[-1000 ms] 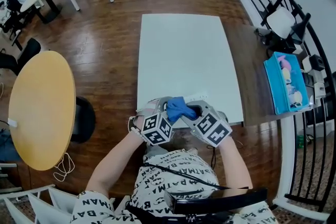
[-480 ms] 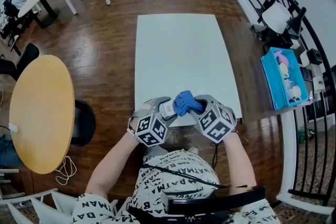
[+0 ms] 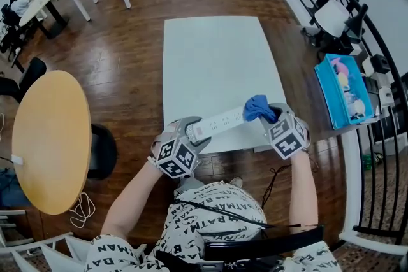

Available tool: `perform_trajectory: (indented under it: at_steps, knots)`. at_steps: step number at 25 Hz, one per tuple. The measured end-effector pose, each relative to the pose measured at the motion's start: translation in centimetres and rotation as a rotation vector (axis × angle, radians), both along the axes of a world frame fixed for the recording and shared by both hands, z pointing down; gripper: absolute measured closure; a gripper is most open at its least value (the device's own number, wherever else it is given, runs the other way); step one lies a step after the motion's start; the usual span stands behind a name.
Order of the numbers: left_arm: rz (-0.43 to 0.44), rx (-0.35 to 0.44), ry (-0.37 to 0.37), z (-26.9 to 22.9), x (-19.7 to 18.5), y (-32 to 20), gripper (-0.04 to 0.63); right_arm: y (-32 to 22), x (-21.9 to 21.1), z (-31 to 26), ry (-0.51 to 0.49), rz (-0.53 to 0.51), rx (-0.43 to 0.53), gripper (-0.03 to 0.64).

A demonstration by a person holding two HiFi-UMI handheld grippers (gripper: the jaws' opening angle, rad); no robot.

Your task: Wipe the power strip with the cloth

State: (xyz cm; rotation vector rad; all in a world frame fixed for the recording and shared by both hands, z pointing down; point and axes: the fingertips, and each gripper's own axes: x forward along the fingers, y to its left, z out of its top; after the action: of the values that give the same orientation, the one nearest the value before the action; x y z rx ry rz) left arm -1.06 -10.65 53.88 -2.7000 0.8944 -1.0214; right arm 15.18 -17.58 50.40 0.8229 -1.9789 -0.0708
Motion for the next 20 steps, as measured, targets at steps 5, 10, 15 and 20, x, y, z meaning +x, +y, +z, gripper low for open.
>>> perform_trajectory:
  at_steps: [5,10,15,20]
  knots:
    - [0.004,-0.002,-0.008,0.2,0.6,-0.1,0.313,1.5,-2.3,0.4,0.036,-0.056,0.010,0.497]
    - [-0.007,-0.010,-0.025,0.6,1.2,-0.5,0.313,4.3,-7.4,0.9,0.054,-0.184,0.007,0.497]
    - [-0.009,-0.008,-0.030,0.8,2.0,-1.0,0.313,7.2,-12.3,0.8,-0.005,-0.299,-0.029,0.497]
    - [-0.011,0.003,-0.026,0.5,2.7,-1.5,0.313,8.7,-14.9,-0.3,-0.065,-0.360,-0.047,0.497]
